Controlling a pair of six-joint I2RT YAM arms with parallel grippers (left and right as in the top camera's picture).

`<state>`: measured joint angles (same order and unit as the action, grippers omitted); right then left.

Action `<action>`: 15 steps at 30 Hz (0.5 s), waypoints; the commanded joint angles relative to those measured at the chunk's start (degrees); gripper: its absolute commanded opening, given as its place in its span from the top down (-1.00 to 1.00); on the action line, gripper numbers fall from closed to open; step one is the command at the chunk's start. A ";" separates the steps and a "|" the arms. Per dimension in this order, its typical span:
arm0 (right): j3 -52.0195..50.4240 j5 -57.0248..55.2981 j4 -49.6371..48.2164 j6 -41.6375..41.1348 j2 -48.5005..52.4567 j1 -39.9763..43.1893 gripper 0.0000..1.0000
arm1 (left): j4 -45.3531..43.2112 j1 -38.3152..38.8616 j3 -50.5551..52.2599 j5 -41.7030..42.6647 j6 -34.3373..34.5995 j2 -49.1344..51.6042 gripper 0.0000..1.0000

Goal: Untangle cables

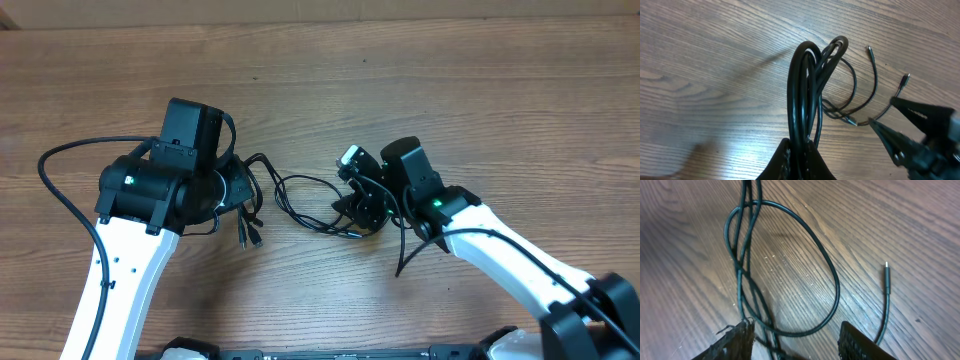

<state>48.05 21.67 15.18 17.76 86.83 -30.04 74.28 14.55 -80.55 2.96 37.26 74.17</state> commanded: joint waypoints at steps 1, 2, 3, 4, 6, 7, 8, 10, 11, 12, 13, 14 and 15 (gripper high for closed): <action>0.76 3.56 -2.80 -1.25 1.84 -0.15 -0.05 | -0.63 0.15 -0.59 -0.15 -3.04 0.09 0.92; 0.76 5.31 -3.91 -1.22 1.97 -0.17 -0.03 | -0.83 0.15 -0.59 -0.15 -3.02 0.09 0.92; 0.76 7.04 -5.07 -1.22 1.99 -0.17 0.02 | -1.01 0.15 -0.59 -0.15 -3.02 0.09 0.92; 0.76 8.87 -6.29 -1.22 1.99 -0.17 0.07 | -1.16 0.15 -0.59 -0.15 -2.99 0.09 0.92; 0.76 12.22 -8.11 -0.98 2.01 -0.20 0.10 | -1.46 0.15 -0.59 0.07 -2.73 0.09 0.92; 0.76 13.07 -8.44 -0.61 2.03 -0.24 0.10 | -1.51 0.15 -0.59 0.07 -2.08 0.09 0.92; 0.76 13.68 -8.52 0.22 2.05 -0.37 0.10 | -1.53 0.15 -0.59 0.07 -1.11 0.09 0.92; 0.76 14.08 -8.52 1.51 2.36 -0.96 0.10 | -1.60 0.15 -0.59 0.07 1.29 0.09 0.91; 0.76 14.05 -8.55 2.14 2.60 -1.36 0.10 | -1.60 0.15 -0.59 0.09 2.54 0.09 0.91; 0.76 14.03 -8.55 2.93 2.84 -1.90 0.10 | -1.62 0.15 -0.59 0.09 3.69 0.09 0.92; 0.76 14.01 -8.55 3.74 3.13 -2.34 0.15 | -1.62 0.15 -0.59 0.20 4.85 0.09 0.92; 0.76 13.99 -8.74 4.22 3.45 -2.97 0.16 | -1.62 0.15 -0.59 0.76 5.99 0.09 0.92; 0.76 14.01 -9.07 4.81 3.80 -3.50 0.20 | -1.70 0.15 -0.59 1.66 6.93 0.09 0.91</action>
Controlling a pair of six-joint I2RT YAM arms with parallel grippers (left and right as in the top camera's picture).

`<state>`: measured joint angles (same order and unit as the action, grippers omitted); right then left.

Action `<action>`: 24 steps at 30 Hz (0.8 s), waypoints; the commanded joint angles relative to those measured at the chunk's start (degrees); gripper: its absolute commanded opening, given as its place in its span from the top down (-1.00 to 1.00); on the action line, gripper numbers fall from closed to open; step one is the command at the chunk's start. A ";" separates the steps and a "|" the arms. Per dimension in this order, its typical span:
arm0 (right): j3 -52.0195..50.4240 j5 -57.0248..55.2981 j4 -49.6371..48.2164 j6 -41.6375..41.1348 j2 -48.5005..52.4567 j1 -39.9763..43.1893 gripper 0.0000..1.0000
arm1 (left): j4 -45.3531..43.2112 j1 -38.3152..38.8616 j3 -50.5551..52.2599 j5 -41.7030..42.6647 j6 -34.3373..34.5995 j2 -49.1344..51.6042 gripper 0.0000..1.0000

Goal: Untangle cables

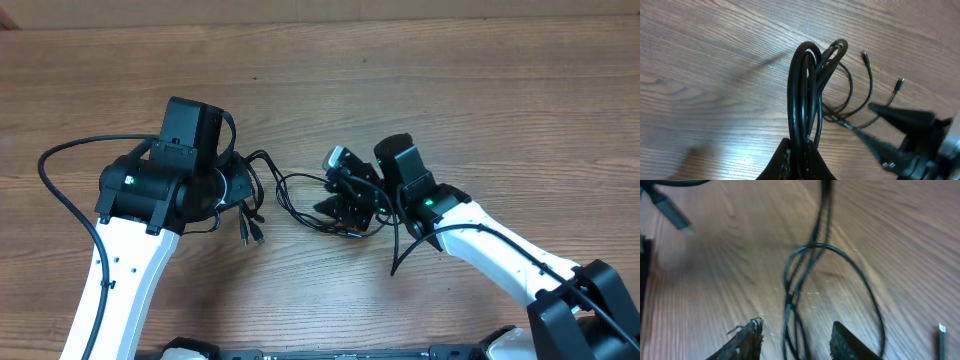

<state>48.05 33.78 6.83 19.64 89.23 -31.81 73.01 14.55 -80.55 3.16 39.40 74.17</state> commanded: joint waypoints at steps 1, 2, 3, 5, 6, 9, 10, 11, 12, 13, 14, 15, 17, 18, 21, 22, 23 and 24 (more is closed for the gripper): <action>0.76 1.90 -1.18 2.97 1.64 -2.19 0.21 | -0.48 0.15 -0.59 2.54 5.70 0.09 0.92; 0.76 1.90 -1.86 2.97 2.01 -2.67 0.22 | -0.55 0.15 -0.59 3.41 6.36 0.09 0.91; 0.76 1.86 -2.43 2.97 2.29 -3.04 0.23 | -0.68 0.15 -0.59 4.48 6.82 0.09 0.92; 0.76 1.29 -3.48 2.97 3.19 -3.58 0.22 | -1.09 0.15 -0.59 6.34 7.17 0.09 0.92; 0.76 1.22 -4.07 2.99 3.85 -3.82 0.23 | -1.29 0.15 -0.59 7.30 7.17 0.09 0.91; 0.76 1.25 -5.51 2.99 5.88 -4.15 0.23 | -1.29 0.17 -0.59 8.09 7.37 0.09 0.91; 0.76 1.27 -6.01 2.97 6.64 -4.20 0.27 | -1.29 0.15 -0.59 8.09 7.39 0.09 0.91; 0.76 1.29 -6.40 2.97 7.28 -4.20 0.29 | -1.29 0.15 -0.59 8.09 7.39 0.09 0.91; 0.76 1.29 -6.86 2.97 8.13 -4.20 0.31 | -1.31 0.17 -0.59 8.15 7.39 0.09 0.91; 0.76 1.29 -7.28 2.97 8.83 -4.20 0.33 | -1.31 0.15 -0.59 8.44 7.39 0.09 0.92; 0.76 1.29 -7.67 2.97 9.55 -4.20 0.35 | -1.33 0.17 -0.59 8.50 7.39 0.09 0.91; 0.76 1.29 -7.98 2.99 10.05 -4.20 0.37 | -1.31 0.17 -0.59 8.52 7.39 0.09 0.91; 0.76 1.31 -8.79 2.97 10.84 -4.20 0.38 | -1.27 0.15 -0.59 8.52 7.39 0.09 0.92; 0.76 1.29 -9.31 2.97 11.19 -4.20 0.38 | -1.27 0.15 -0.59 8.59 7.39 0.09 0.92; 0.76 1.29 -11.10 2.99 12.04 -4.20 0.41 | -1.25 0.15 -0.59 9.22 8.11 0.09 0.92; 0.76 1.29 -11.67 2.99 12.44 -4.20 0.42 | -1.22 0.17 -0.59 9.44 8.79 0.09 0.91; 0.76 1.29 -12.22 2.99 12.72 -4.20 0.44 | -1.25 0.17 -0.59 9.92 9.11 0.09 0.91; 0.76 1.29 -12.52 2.99 12.98 -4.20 0.46 | -1.29 0.17 -0.59 10.25 9.14 0.09 0.91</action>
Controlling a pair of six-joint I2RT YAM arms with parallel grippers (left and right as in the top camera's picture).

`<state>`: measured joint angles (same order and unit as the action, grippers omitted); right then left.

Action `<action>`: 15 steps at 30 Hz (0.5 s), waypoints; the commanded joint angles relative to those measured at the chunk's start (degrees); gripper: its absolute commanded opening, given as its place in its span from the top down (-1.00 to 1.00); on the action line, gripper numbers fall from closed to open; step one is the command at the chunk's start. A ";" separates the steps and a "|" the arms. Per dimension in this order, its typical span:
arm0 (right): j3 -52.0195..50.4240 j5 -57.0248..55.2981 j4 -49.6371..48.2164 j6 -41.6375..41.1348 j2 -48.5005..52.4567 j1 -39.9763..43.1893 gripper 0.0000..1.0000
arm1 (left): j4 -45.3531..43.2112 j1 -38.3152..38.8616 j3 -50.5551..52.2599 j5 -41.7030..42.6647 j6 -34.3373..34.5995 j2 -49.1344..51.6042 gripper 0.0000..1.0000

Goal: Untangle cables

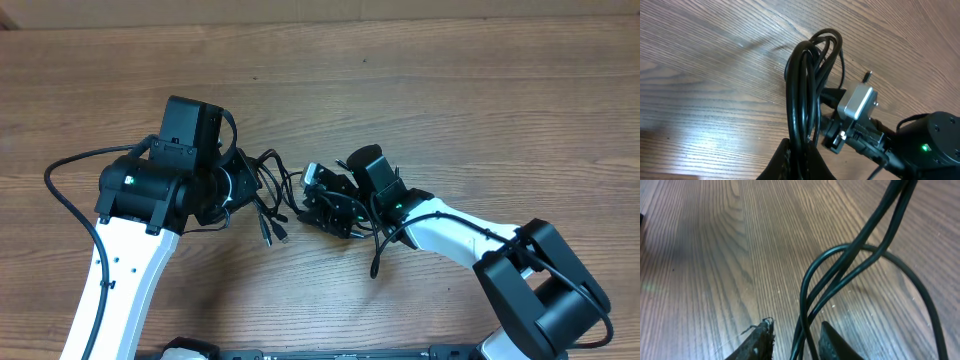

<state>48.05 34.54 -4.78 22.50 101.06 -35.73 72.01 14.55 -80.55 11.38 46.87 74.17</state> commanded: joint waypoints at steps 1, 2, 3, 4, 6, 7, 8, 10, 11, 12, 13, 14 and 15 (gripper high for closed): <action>0.76 0.52 -1.18 0.13 1.27 -0.28 0.47 | -0.26 0.17 -0.59 2.27 1.66 0.09 0.91; 0.76 0.52 -1.40 0.15 1.33 -0.28 0.50 | -0.24 0.17 -0.59 2.29 1.66 0.09 0.91; 0.76 0.52 -1.62 0.24 1.36 -0.28 0.53 | -0.24 0.17 -0.59 2.29 1.66 0.09 0.92; 0.76 0.52 -1.92 0.35 1.36 -0.28 0.54 | -0.24 0.17 -0.59 2.43 1.68 0.09 0.92; 0.76 0.52 -2.29 0.35 1.42 -0.28 0.54 | -0.24 0.17 -0.59 2.73 2.54 0.09 0.92; 0.76 0.52 -2.49 0.35 1.53 -0.28 0.56 | -0.28 0.17 -0.59 3.39 3.17 0.09 0.92; 0.76 0.52 -2.47 0.35 1.53 -0.28 0.56 | -0.26 0.17 -0.59 3.56 3.43 0.09 0.91; 0.76 0.52 -2.47 0.35 1.57 -0.28 0.56 | -0.26 0.17 -0.59 3.58 3.52 0.09 0.92; 0.76 0.52 -2.47 0.35 1.62 -0.28 0.57 | -0.26 0.17 -0.59 3.69 3.54 0.09 0.92; 0.76 0.52 -2.45 0.35 1.64 -0.28 0.57 | -0.24 0.17 -0.59 3.76 3.80 0.09 0.92; 0.76 0.52 -2.43 0.35 1.64 -0.28 0.57 | -0.22 0.17 -0.59 3.74 4.37 0.09 0.92; 0.74 0.55 -2.40 0.35 1.64 -0.28 0.57 | -0.22 0.17 -0.59 3.82 4.92 0.09 0.92; 0.72 0.55 -2.40 0.35 1.64 -0.33 0.57 | -0.24 0.17 -0.59 4.07 5.35 0.09 0.92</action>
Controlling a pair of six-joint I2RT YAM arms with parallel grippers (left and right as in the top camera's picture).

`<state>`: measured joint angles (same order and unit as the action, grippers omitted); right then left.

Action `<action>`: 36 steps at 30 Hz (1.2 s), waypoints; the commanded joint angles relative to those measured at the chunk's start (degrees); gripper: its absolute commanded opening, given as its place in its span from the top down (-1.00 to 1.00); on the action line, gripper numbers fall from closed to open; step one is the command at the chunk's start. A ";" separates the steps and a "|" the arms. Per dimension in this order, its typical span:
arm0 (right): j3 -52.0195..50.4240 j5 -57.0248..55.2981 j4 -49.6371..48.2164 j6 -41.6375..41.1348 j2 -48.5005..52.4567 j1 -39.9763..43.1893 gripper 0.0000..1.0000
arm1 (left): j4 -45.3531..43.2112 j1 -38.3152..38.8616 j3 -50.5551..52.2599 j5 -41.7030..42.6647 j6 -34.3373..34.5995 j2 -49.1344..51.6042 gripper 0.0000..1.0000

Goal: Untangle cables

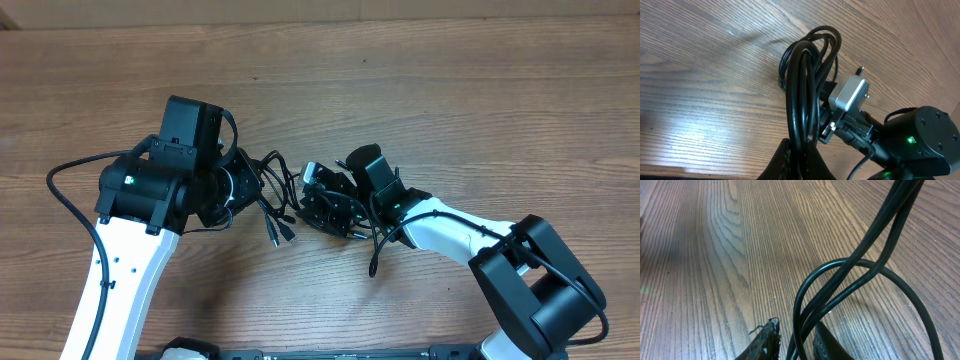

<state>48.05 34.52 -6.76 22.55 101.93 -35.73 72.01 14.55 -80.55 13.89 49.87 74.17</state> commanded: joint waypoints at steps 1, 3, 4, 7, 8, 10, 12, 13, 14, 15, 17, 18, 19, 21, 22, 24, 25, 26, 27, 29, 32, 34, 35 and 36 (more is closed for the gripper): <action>0.72 0.55 -0.44 0.33 0.79 -0.44 0.57 | -0.24 0.15 -0.59 1.95 3.19 0.09 0.92; 0.72 0.55 -0.44 0.59 0.79 -0.59 0.58 | -0.24 0.15 -0.59 2.95 4.44 0.09 0.92; 0.72 0.57 -0.42 1.07 0.81 -0.61 0.58 | -0.24 0.17 -0.59 3.45 4.85 0.09 0.92; 0.72 0.52 -0.26 1.64 0.81 -0.59 0.59 | -0.24 0.15 -0.59 5.20 5.03 0.09 0.91; 0.72 0.52 -0.24 1.64 0.81 -0.59 0.59 | -0.24 0.15 -0.59 5.66 5.05 0.09 0.91; 0.72 0.52 -0.26 1.66 0.85 -0.59 0.59 | -0.24 0.17 -0.59 6.84 5.05 0.09 0.92; 0.72 0.52 -0.24 1.81 0.85 -0.59 0.64 | -0.22 0.15 -0.59 7.67 5.57 0.09 0.91; 0.72 0.52 -0.24 1.79 0.85 -0.59 0.66 | -0.22 0.15 -0.59 7.93 5.97 0.09 0.91; 0.72 0.52 -0.22 1.81 0.85 -0.59 0.68 | -0.26 0.15 -0.59 8.24 6.03 0.09 0.92; 0.72 0.52 -0.22 1.79 0.85 -0.59 0.73 | -0.24 0.15 -0.59 8.24 6.27 0.09 0.92; 0.68 0.52 0.02 1.79 0.85 -0.59 0.82 | -0.17 0.15 -0.59 8.39 6.36 0.09 0.92; 0.61 0.52 0.04 1.79 0.85 -0.59 0.83 | -0.17 0.15 -0.59 8.72 6.38 0.09 0.92; 0.57 0.52 0.04 1.79 0.87 -0.59 0.83 | -0.13 0.15 -0.59 8.90 6.56 0.09 0.92; 0.33 0.50 -0.02 1.79 0.87 -0.59 0.82 | -0.02 0.15 -0.59 9.49 7.02 0.09 0.91; 0.20 0.22 0.00 1.79 0.87 -0.59 0.82 | -0.02 0.15 -0.59 9.94 7.04 0.09 0.91; -0.09 0.09 -0.02 1.79 0.87 -0.59 0.82 | -0.02 0.15 -0.59 10.14 7.21 0.09 0.92; -0.09 0.09 0.07 1.79 0.87 -0.59 0.83 | -0.02 0.15 -0.59 10.12 7.21 0.09 0.91; -0.09 0.09 0.28 1.79 0.87 -0.59 0.83 | -0.02 0.15 -0.59 10.12 7.21 0.09 0.92; -0.09 0.09 0.59 1.79 0.87 -0.59 0.83 | -0.04 0.15 -0.59 10.12 7.23 0.09 0.92; -0.09 0.11 1.33 1.79 0.87 -0.59 0.84 | -0.07 0.15 -0.59 10.12 7.65 0.09 0.91; -0.09 0.13 3.41 1.79 0.87 -0.72 0.84 | -0.09 0.15 -0.59 10.10 8.63 0.09 0.91; -0.11 0.09 4.46 1.81 1.05 -1.01 0.79 | -0.09 0.15 -0.59 10.12 9.18 0.09 0.92; -0.11 0.11 4.72 1.79 1.18 -1.20 0.68 | -0.09 0.15 -0.59 10.14 9.38 0.09 0.92; -0.11 0.11 4.74 1.81 1.42 -1.42 0.63 | -0.09 0.15 -0.59 10.14 9.40 0.09 0.92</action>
<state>48.05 34.37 -1.98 24.08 102.26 -36.25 72.03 14.55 -80.55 22.35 57.54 74.17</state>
